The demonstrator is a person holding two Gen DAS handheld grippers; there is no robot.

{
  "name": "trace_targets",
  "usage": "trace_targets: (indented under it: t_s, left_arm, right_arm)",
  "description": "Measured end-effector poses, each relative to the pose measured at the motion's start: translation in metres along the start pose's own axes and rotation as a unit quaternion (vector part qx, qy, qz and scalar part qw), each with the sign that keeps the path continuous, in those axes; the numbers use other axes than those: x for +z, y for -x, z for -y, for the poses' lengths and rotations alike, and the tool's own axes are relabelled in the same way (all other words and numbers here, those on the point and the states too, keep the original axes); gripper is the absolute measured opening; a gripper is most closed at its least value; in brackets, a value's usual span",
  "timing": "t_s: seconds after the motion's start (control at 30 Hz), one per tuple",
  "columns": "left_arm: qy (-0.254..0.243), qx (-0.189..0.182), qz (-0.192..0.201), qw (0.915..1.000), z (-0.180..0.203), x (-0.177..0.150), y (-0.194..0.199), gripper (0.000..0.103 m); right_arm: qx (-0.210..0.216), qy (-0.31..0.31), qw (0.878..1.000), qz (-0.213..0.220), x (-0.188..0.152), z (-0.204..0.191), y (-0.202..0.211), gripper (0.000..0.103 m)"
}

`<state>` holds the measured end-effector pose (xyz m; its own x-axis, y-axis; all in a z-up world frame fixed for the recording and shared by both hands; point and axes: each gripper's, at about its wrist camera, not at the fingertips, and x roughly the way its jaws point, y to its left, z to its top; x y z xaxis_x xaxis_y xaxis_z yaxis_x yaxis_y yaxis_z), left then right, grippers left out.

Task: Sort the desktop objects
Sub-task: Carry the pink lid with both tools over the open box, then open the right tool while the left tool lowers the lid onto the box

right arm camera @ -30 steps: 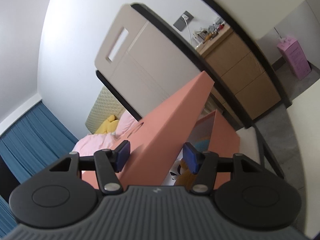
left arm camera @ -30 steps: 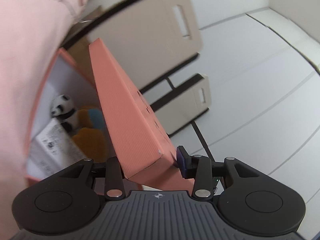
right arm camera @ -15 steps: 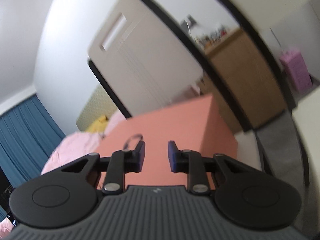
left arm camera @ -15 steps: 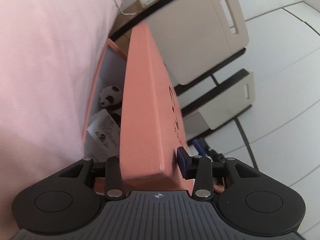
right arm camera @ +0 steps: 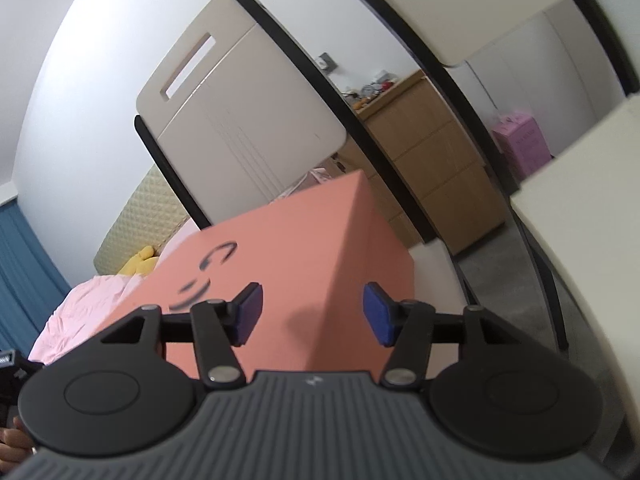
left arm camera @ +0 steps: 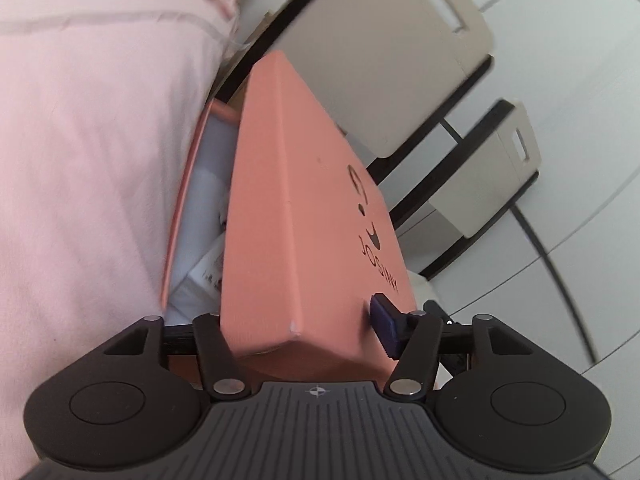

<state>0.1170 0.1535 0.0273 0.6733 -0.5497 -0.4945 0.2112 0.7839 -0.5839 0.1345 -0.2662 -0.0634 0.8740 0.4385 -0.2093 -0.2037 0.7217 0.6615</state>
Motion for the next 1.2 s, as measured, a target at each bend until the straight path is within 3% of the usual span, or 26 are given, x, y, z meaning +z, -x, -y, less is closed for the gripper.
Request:
trace_targets:
  t_s: [0.13, 0.23, 0.3, 0.37, 0.43, 0.57, 0.7, 0.8, 0.9, 1.0, 1.07, 1.2]
  left_arm:
    - [-0.063, 0.034, 0.028, 0.997, 0.029, -0.01, 0.007, 0.07]
    - [-0.069, 0.041, 0.027, 0.9964, 0.036, -0.01, 0.01, 0.071]
    - [-0.045, 0.029, 0.009, 0.9985, 0.025, -0.006, 0.009, 0.069]
    - [0.022, -0.008, -0.005, 0.9997, 0.002, 0.0, 0.004, 0.073]
    - [0.093, -0.055, -0.007, 0.9941, -0.025, 0.003, 0.0, 0.074]
    - [0.111, -0.05, -0.012, 0.9925, -0.033, 0.002, -0.005, 0.074]
    - [0.125, -0.042, -0.016, 0.9912, -0.039, 0.001, -0.009, 0.074]
    - [0.135, -0.035, -0.02, 0.9901, -0.043, 0.001, -0.012, 0.074]
    - [0.141, -0.03, -0.022, 0.9893, -0.046, 0.0, -0.014, 0.074]
    - [0.137, -0.028, -0.023, 0.9899, -0.045, 0.0, -0.015, 0.074]
    - [0.134, -0.027, -0.024, 0.9903, -0.044, 0.0, -0.015, 0.074]
    - [0.129, -0.024, -0.025, 0.991, -0.042, 0.001, -0.015, 0.074]
  right_arm:
    - [0.013, -0.001, 1.0, -0.005, -0.011, -0.005, -0.003, 0.059]
    - [0.012, -0.002, 1.0, 0.006, -0.014, -0.007, -0.006, 0.059]
    - [0.012, -0.008, 1.0, 0.01, -0.014, -0.006, -0.008, 0.058]
    - [0.012, -0.011, 1.0, 0.014, -0.015, -0.005, -0.01, 0.058]
    - [0.007, -0.008, 1.0, 0.015, -0.016, -0.006, -0.011, 0.058]
    - [-0.01, 0.037, 0.999, 0.017, -0.015, -0.018, -0.013, 0.059]
    - [-0.026, 0.138, 0.989, 0.045, -0.019, -0.046, -0.006, 0.059]
    - [-0.033, 0.239, 0.967, 0.081, -0.027, -0.073, 0.005, 0.059]
    - [-0.013, 0.326, 0.939, 0.11, -0.041, -0.098, 0.015, 0.061]
    - [0.02, 0.4, 0.909, 0.11, -0.061, -0.12, 0.019, 0.061]
    - [0.056, 0.449, 0.886, 0.103, -0.079, -0.134, 0.02, 0.061]
    - [0.1, 0.548, 0.824, 0.102, -0.119, -0.159, 0.021, 0.062]
